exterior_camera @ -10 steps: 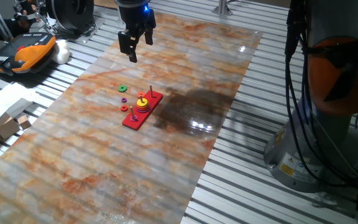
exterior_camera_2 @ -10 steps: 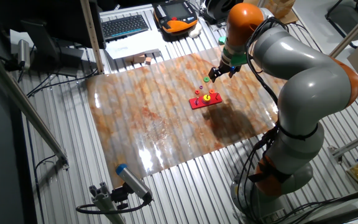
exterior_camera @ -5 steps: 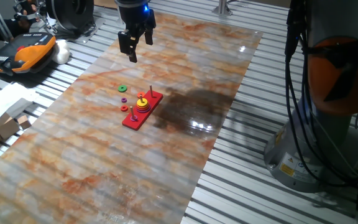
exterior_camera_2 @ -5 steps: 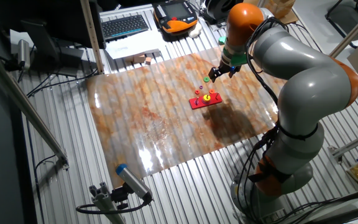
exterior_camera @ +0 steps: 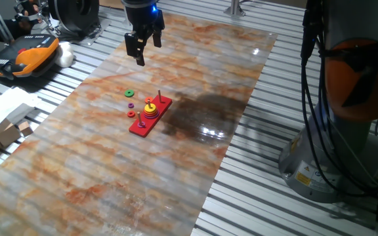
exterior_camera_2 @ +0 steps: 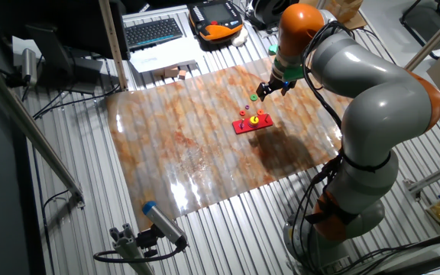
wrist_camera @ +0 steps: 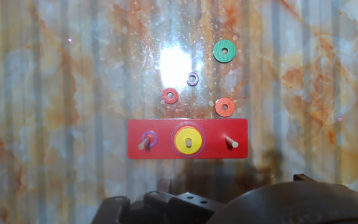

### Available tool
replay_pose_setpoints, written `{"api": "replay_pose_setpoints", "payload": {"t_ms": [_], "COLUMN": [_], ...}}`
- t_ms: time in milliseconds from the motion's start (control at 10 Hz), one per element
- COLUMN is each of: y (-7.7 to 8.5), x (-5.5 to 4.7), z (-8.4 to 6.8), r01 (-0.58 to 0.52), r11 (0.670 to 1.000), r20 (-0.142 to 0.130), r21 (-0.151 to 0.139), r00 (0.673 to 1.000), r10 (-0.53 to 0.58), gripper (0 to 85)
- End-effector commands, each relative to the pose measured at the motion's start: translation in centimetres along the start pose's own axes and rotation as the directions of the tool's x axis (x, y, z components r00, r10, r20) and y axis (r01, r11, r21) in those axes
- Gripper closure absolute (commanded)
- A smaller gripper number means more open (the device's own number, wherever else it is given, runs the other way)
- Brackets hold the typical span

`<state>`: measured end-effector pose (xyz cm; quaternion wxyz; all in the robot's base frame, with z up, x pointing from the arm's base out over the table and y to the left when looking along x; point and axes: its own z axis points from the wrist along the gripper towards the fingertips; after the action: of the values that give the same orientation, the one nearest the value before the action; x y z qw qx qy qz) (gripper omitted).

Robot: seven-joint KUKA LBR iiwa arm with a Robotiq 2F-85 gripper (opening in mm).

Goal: Take out one Hanoi block and throw it aside

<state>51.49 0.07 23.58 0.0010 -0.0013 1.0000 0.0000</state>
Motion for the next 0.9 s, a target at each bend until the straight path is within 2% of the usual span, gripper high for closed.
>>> {"api": "replay_pose_setpoints", "payload": {"t_ms": [0, 800], "y": [0.0, 0.0], "x": [0.0, -0.02], "z": [0.01, -0.01], "r01": [0.009, 0.002], "r11": [1.0, 1.0], "r20": [-0.189, -0.191], "r21": [0.018, 0.019], "r00": [0.982, 0.982], "r10": [-0.005, 0.002], "gripper": [68.0, 68.0]}}
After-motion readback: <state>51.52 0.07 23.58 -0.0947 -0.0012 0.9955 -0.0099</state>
